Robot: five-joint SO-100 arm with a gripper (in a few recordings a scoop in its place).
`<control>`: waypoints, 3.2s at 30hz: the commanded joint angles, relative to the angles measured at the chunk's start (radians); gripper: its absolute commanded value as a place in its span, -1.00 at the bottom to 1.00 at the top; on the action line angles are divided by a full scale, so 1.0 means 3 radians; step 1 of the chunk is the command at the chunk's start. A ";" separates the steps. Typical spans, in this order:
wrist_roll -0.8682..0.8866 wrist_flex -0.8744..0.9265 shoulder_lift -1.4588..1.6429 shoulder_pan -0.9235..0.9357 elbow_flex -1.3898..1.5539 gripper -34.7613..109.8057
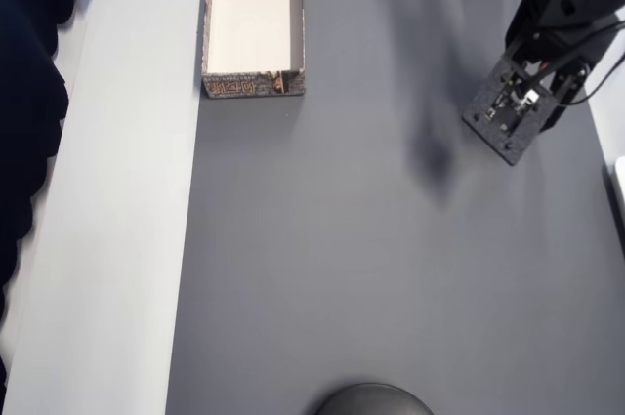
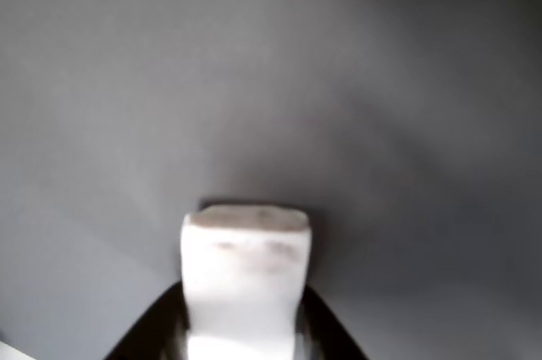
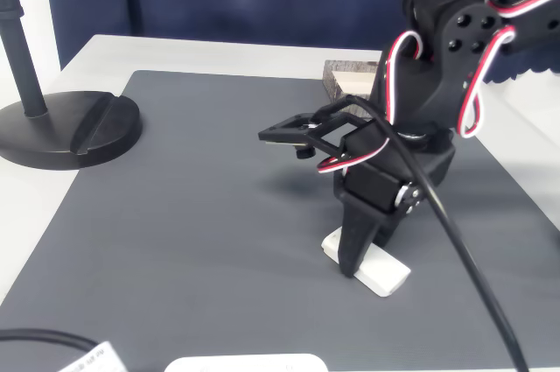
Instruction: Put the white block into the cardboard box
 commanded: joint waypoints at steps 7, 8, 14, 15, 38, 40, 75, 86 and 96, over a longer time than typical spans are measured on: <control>0.0015 -0.0015 -0.0036 -0.0036 -0.0072 -0.54; 0.0015 -0.0015 -0.0036 -0.0036 -0.0072 -0.54; 0.0010 0.0220 0.0061 -0.0010 -0.0133 -0.54; 0.0005 0.0302 0.0123 0.0010 -0.0148 -0.54; 0.0731 0.1248 0.1273 0.1135 -0.0608 -0.54; 0.0869 0.1263 0.1294 0.1324 -0.0634 -0.54; 0.2925 0.1646 -0.1575 0.3830 -0.4152 -0.54; 0.2961 0.1646 -0.1856 0.3866 -0.4382 -0.54; 0.4234 0.1687 -0.1861 0.3861 -0.4341 -0.54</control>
